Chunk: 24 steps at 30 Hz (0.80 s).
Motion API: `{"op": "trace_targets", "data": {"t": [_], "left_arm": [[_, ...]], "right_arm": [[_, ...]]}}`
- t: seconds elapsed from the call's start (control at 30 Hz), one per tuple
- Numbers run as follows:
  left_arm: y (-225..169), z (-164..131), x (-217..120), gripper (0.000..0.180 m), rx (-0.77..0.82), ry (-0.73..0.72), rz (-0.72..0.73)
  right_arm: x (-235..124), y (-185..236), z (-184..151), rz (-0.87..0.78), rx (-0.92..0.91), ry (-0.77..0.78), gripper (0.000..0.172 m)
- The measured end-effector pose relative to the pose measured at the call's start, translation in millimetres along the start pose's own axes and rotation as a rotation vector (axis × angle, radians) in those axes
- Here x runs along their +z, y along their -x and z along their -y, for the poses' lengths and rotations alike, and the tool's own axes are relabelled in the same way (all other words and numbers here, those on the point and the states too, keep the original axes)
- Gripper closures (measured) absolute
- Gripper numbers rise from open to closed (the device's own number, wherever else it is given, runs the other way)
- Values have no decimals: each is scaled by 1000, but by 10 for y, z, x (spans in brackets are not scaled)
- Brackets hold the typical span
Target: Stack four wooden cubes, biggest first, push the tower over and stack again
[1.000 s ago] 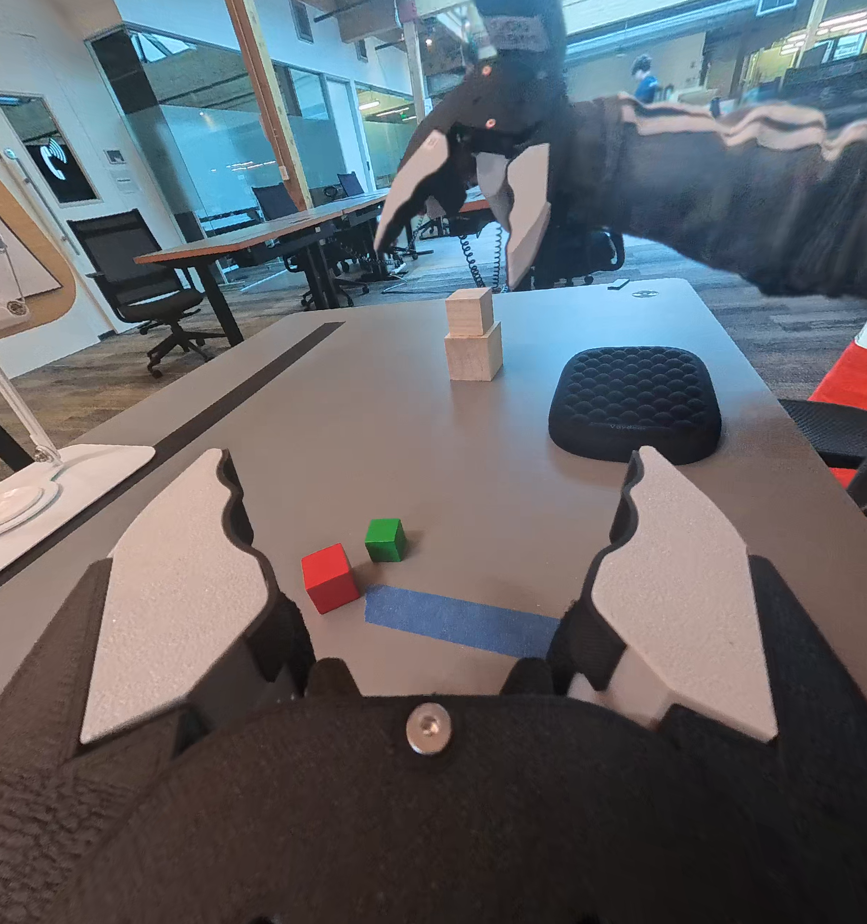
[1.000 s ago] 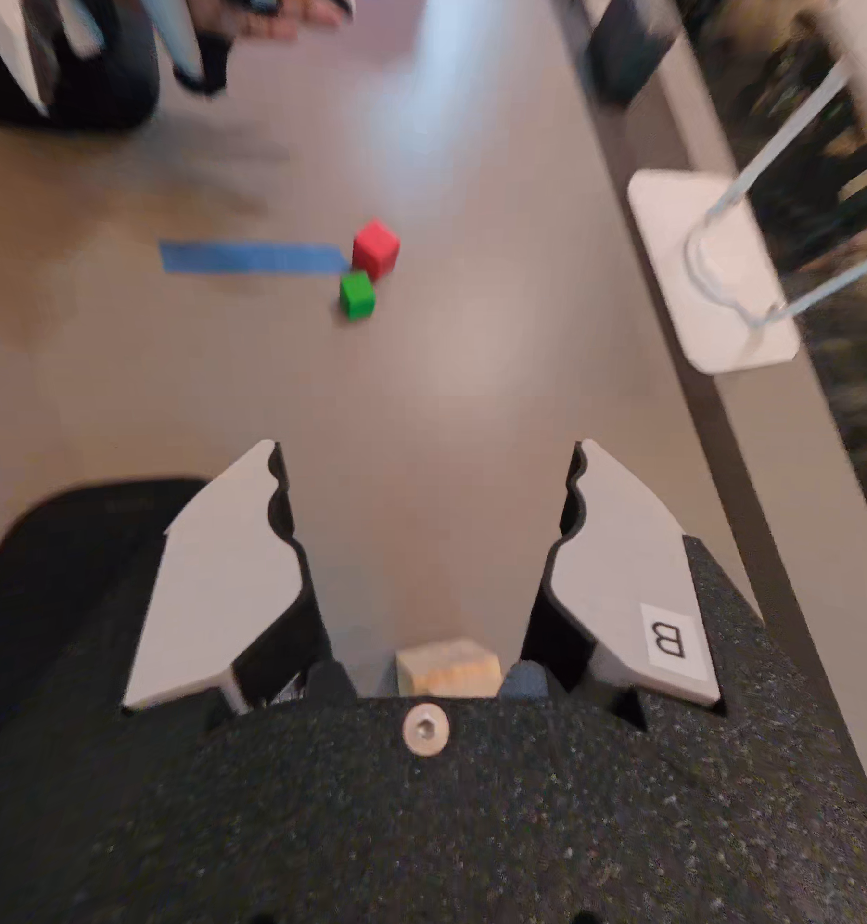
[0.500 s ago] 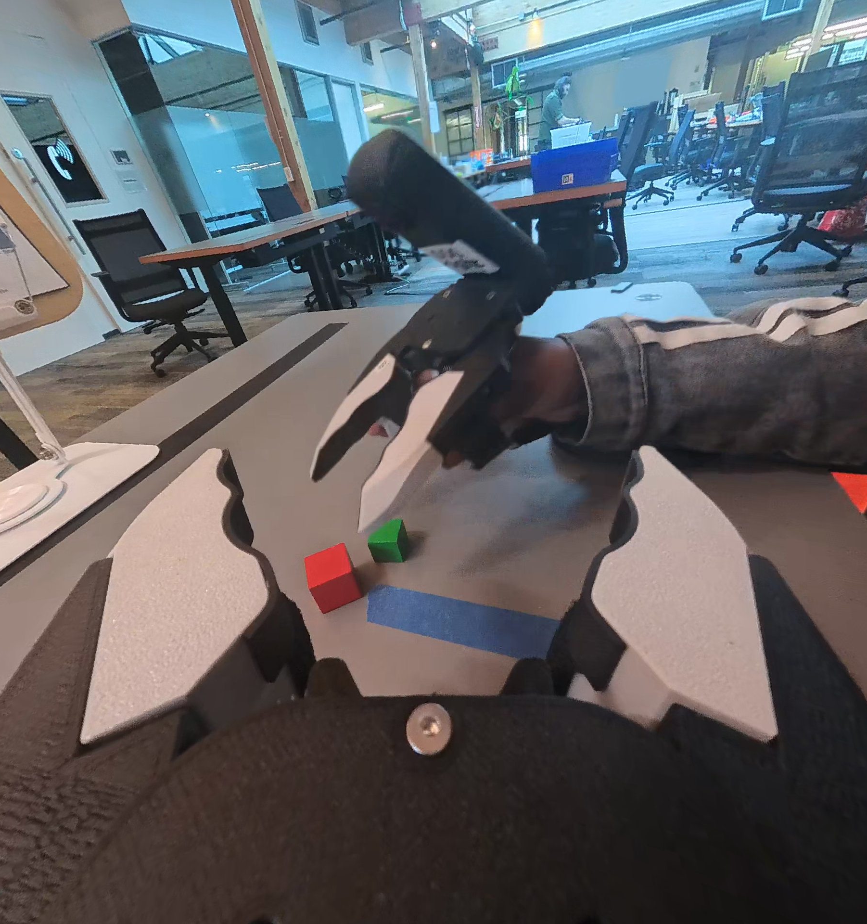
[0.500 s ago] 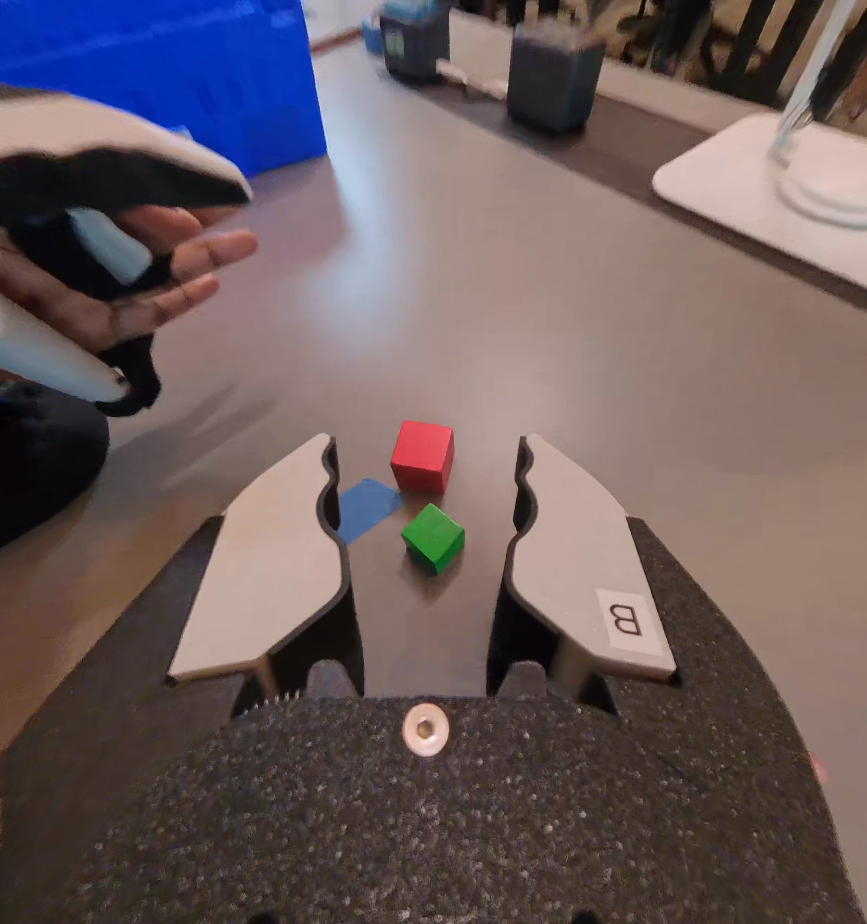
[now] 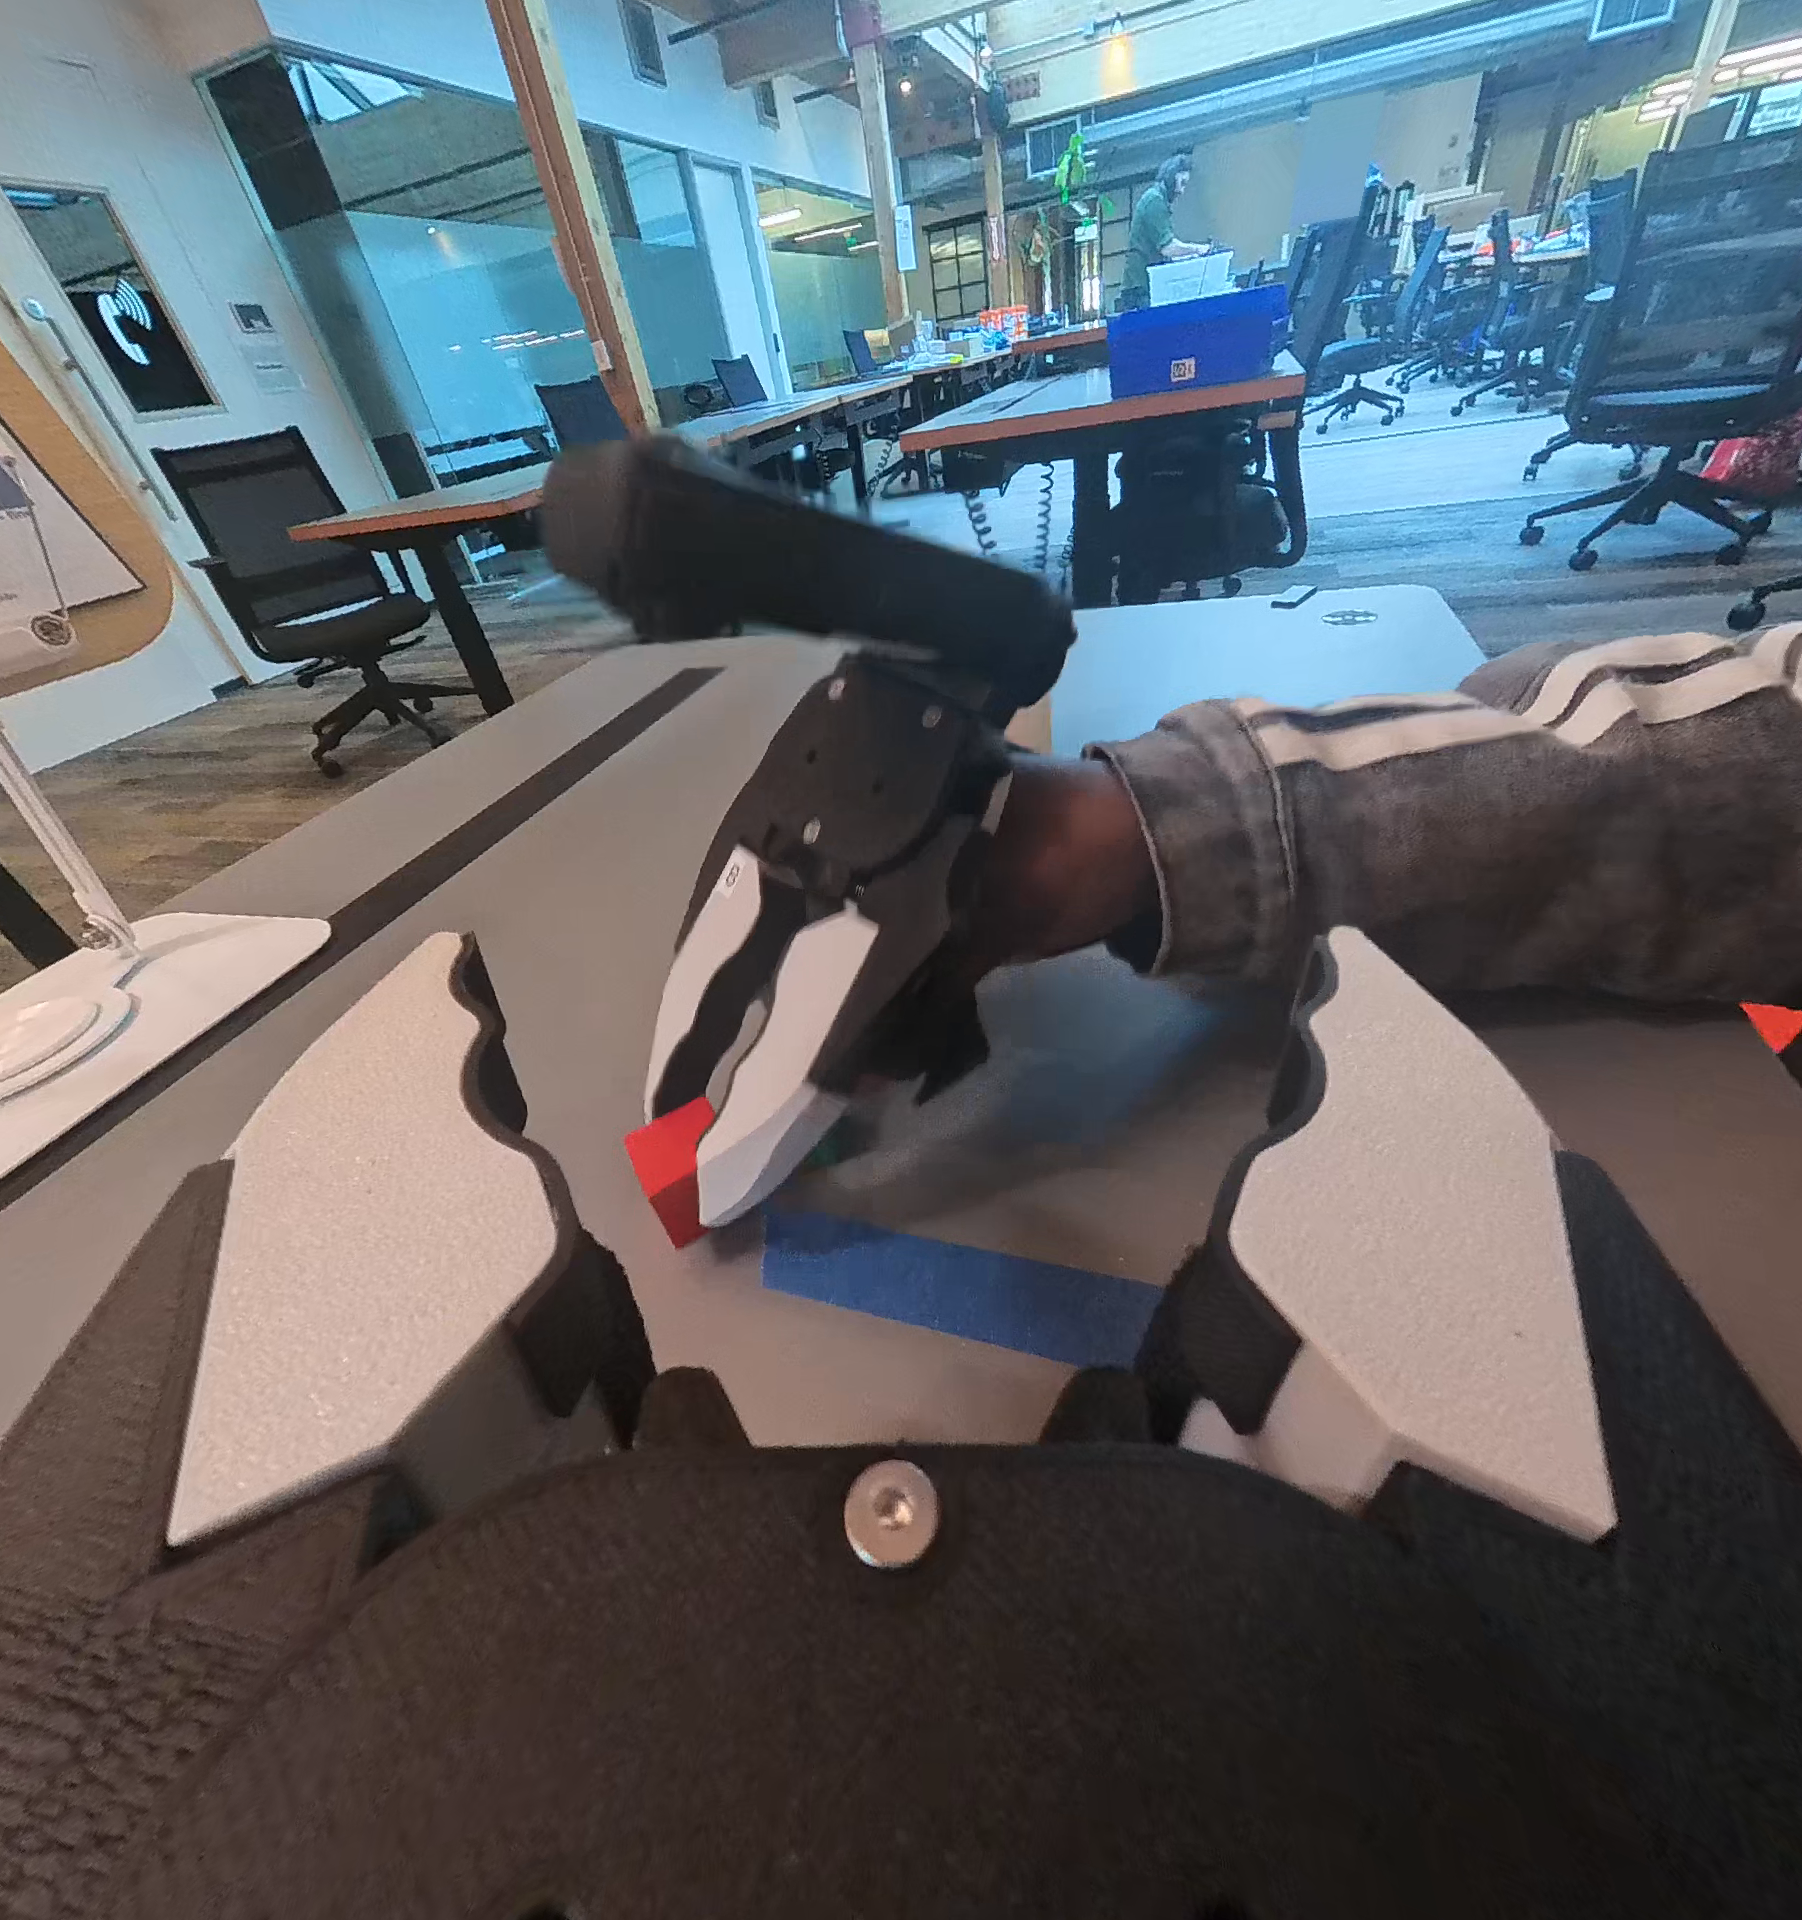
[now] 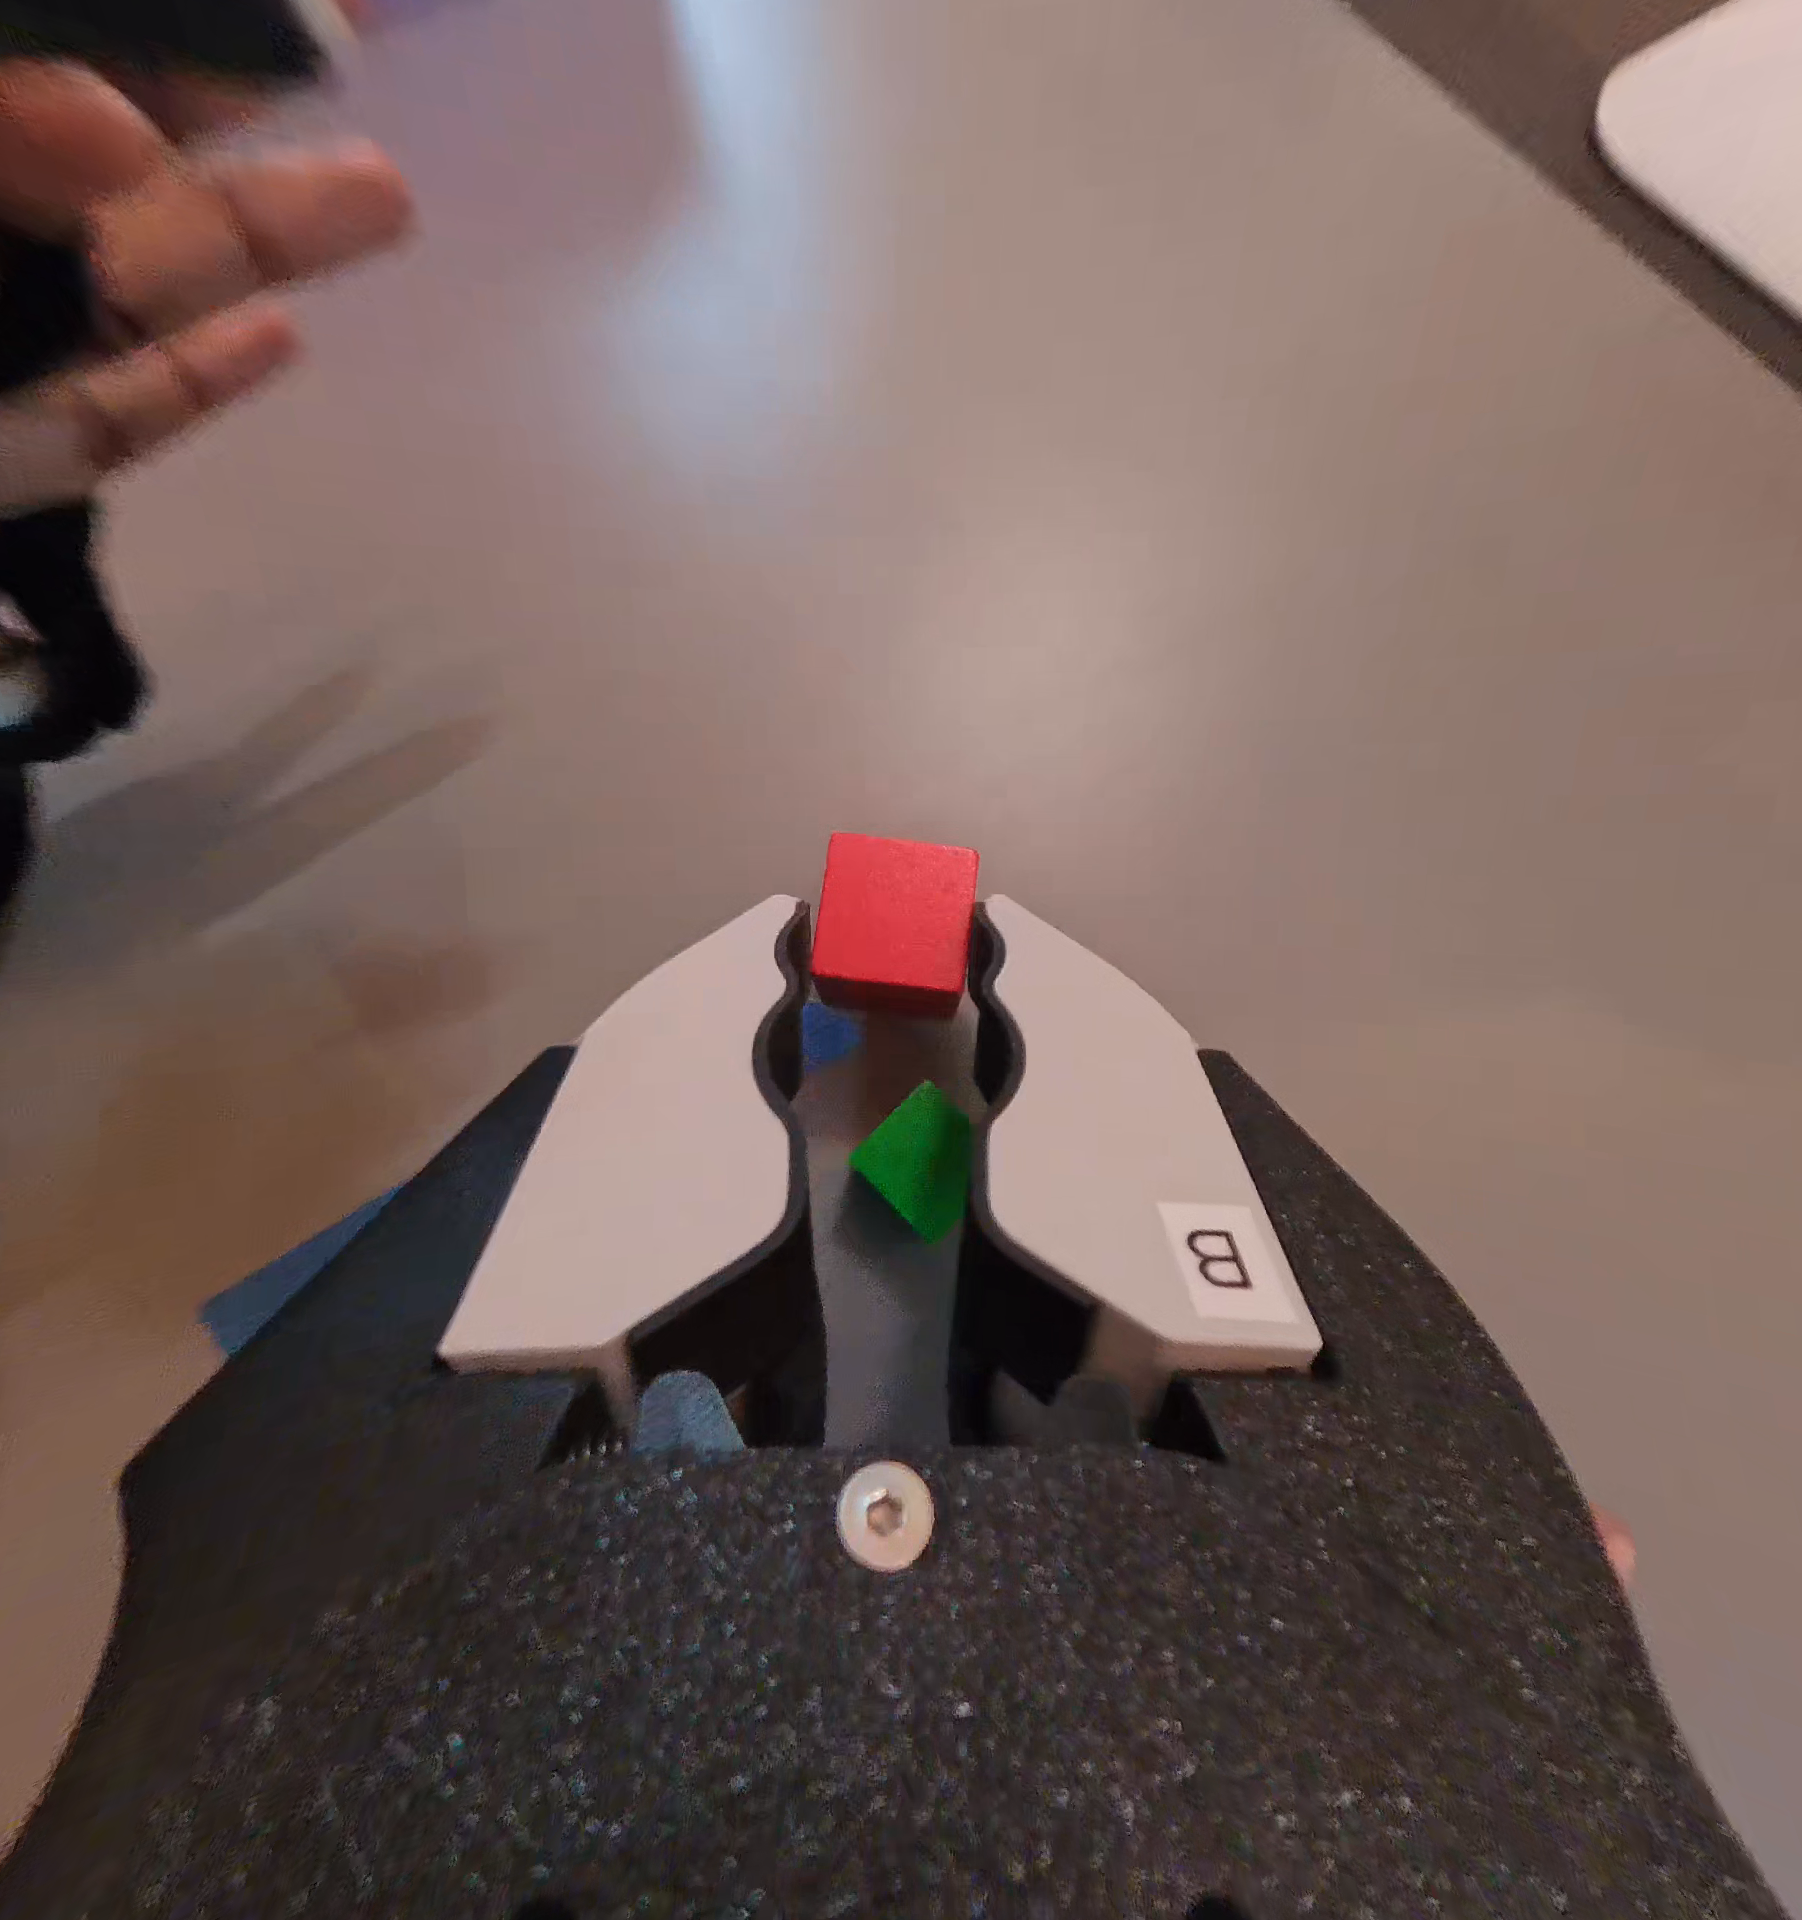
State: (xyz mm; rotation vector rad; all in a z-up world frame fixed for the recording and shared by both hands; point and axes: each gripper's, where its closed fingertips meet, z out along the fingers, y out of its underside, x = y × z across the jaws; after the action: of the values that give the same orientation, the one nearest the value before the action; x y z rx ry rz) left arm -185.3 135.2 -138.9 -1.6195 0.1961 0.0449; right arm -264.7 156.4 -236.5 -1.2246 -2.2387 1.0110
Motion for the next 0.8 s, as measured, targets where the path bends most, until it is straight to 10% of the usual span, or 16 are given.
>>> {"op": "trace_targets", "data": {"t": [0.23,0.5,0.8], "left_arm": [[-15,-5,10,41,-3,1,-7],[-31,-17,24,41,-18,-1,-18],[-25,-43,32,41,-35,-3,-23]], "right_arm": [[-1156,-84,184,155,-88,-229,143],[-2617,-920,-408,46,-304,-64,143],[-2751,-1462,-1030,325,-325,10,143]]}}
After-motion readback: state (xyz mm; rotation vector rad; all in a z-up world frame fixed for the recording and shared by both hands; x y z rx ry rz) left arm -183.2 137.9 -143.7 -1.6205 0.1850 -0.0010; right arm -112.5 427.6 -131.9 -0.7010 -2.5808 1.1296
